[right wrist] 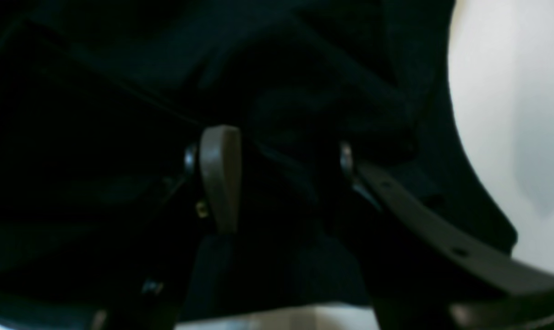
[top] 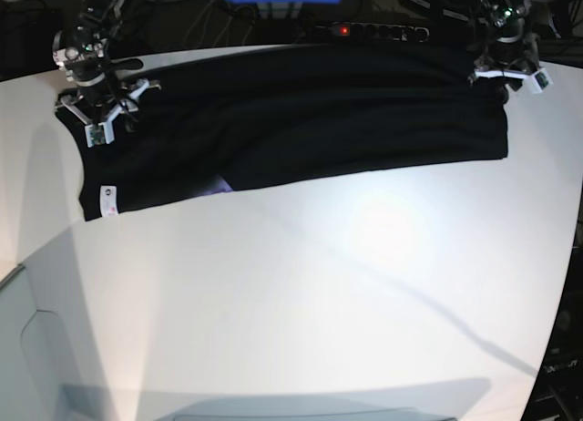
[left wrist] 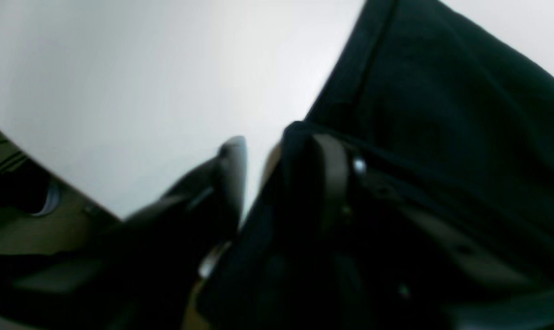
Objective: Fold the T-shirt properly
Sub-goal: 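Shift both grippers slightly outward along the band edge, then hold both ends of the black band steady with both grippers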
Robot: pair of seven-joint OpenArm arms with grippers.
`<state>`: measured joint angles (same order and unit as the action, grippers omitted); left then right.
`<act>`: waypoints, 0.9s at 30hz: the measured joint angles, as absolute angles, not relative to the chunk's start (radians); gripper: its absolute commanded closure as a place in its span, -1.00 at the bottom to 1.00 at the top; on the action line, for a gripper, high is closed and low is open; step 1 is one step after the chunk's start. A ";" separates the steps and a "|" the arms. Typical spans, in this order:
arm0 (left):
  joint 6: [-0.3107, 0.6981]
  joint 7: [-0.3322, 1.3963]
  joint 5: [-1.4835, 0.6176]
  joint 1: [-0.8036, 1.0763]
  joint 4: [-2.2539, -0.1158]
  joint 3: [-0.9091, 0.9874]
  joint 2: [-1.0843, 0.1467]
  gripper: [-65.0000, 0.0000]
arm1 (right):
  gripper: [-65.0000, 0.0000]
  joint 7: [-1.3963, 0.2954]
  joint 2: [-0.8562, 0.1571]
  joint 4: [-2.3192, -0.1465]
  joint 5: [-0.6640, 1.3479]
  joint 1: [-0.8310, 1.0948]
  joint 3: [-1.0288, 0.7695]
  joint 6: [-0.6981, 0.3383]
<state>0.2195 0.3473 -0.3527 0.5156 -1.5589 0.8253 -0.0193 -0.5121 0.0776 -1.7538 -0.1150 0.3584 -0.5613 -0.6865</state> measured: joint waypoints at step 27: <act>0.226 0.350 -0.358 0.512 -1.559 0.824 -0.019 0.55 | 0.17 -0.513 0.078 -1.755 -0.115 0.358 -0.560 -0.686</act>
<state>0.2260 0.3504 -0.3576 0.5121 -1.5593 0.8238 -0.0193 -0.5125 0.0776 -1.7550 -0.1154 0.3584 -0.5598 -0.6865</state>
